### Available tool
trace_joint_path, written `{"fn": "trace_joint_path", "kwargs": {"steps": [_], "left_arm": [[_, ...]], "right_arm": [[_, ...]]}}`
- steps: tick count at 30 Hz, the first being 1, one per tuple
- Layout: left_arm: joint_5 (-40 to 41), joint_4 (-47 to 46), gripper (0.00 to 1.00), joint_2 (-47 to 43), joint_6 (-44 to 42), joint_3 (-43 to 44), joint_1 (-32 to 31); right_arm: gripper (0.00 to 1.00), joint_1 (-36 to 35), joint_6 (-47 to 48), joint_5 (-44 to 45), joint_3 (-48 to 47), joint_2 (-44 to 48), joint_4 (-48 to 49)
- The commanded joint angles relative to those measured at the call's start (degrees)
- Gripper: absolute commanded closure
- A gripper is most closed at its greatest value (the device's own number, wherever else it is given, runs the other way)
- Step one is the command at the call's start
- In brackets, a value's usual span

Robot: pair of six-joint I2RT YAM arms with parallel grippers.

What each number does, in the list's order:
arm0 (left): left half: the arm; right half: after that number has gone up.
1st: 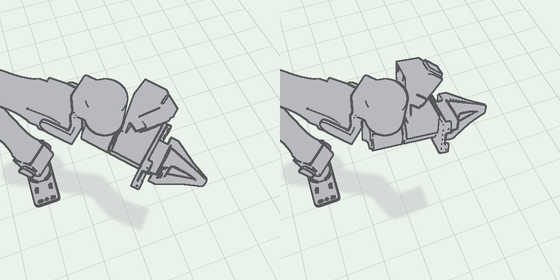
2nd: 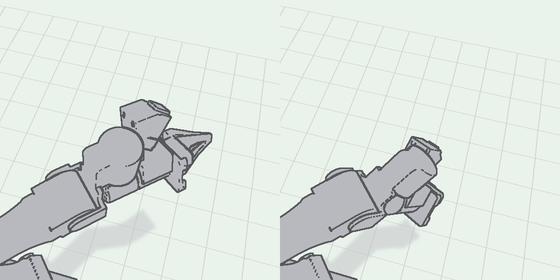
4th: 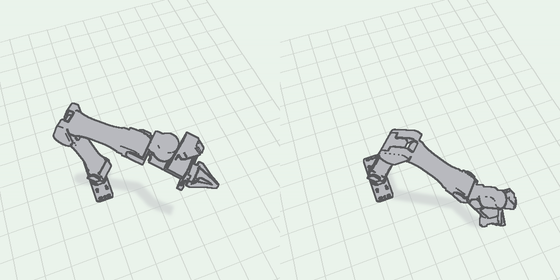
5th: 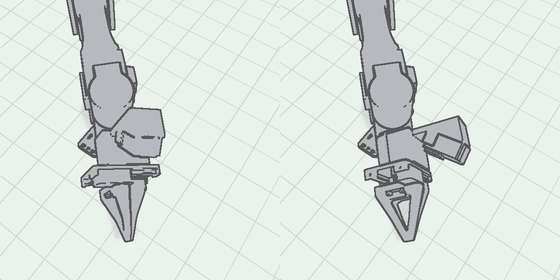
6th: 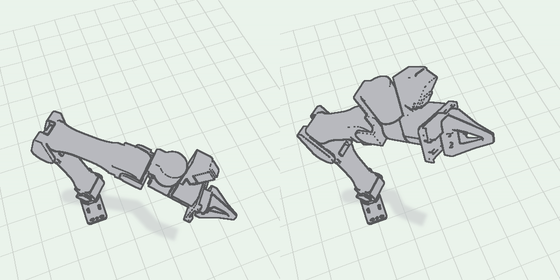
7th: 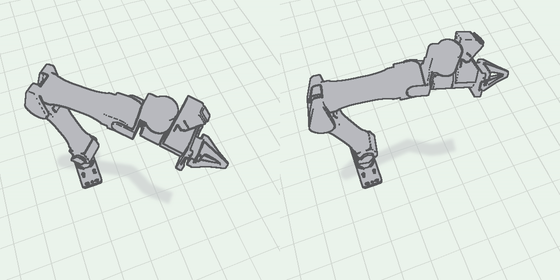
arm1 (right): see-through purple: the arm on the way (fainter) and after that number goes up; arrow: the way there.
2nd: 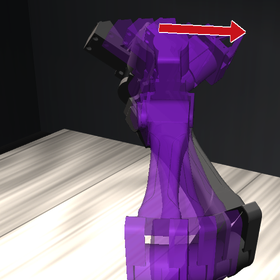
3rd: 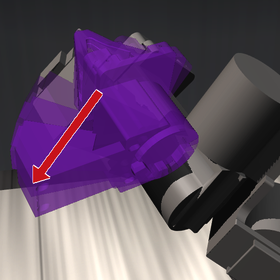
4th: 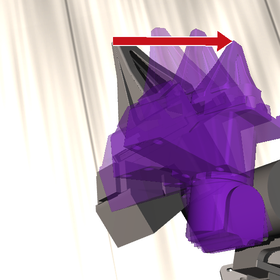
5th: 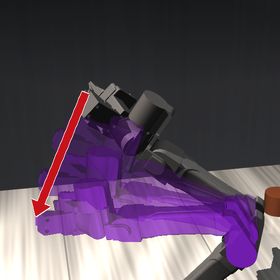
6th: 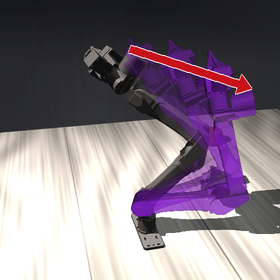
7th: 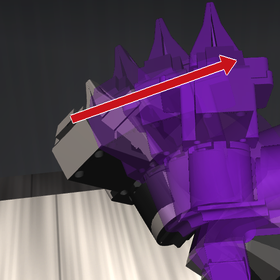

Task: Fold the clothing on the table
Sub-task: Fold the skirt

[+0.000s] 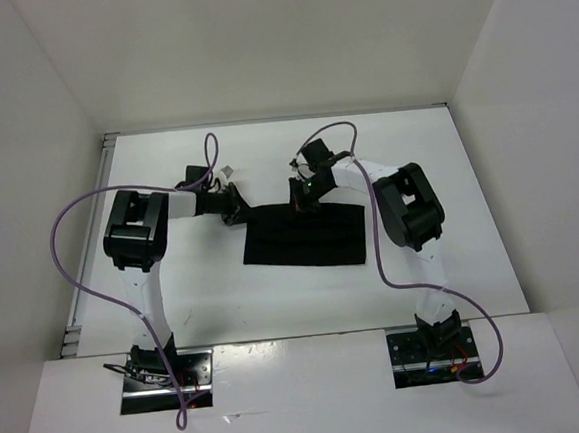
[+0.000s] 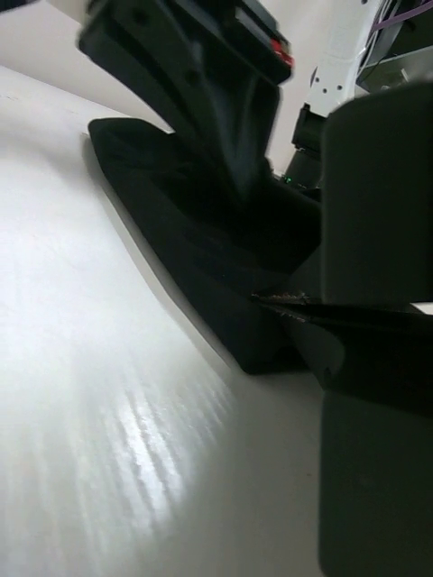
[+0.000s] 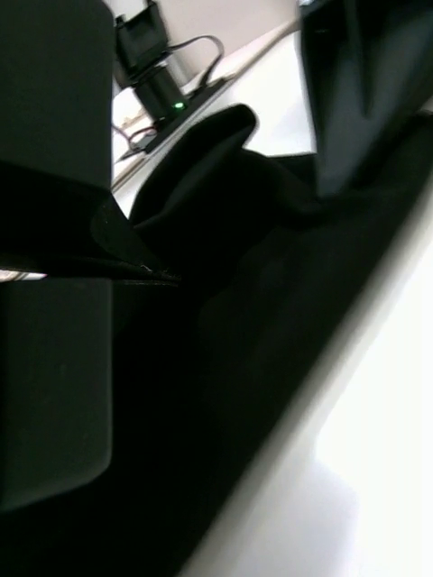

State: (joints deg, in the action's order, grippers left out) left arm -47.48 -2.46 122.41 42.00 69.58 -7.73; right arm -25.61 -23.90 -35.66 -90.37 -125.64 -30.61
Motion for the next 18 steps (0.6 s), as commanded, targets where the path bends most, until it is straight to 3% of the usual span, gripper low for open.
{"fn": "trace_joint_path", "kwargs": {"steps": [1,11,18], "left_arm": [[3.09,0.70,1.00,1.78,-1.48,2.22,-0.27],[3.63,2.28,1.00,2.31,-2.62,2.75,-0.27],[2.58,3.43,1.00,-4.45,-3.15,2.23,-0.27]], "right_arm": [[1.00,-1.99,2.89,-3.28,1.93,2.67,-0.41],[0.98,-5.68,8.70,-4.42,9.77,19.37,-15.36],[0.96,-4.37,3.87,7.44,8.10,24.48,-13.87]]}}
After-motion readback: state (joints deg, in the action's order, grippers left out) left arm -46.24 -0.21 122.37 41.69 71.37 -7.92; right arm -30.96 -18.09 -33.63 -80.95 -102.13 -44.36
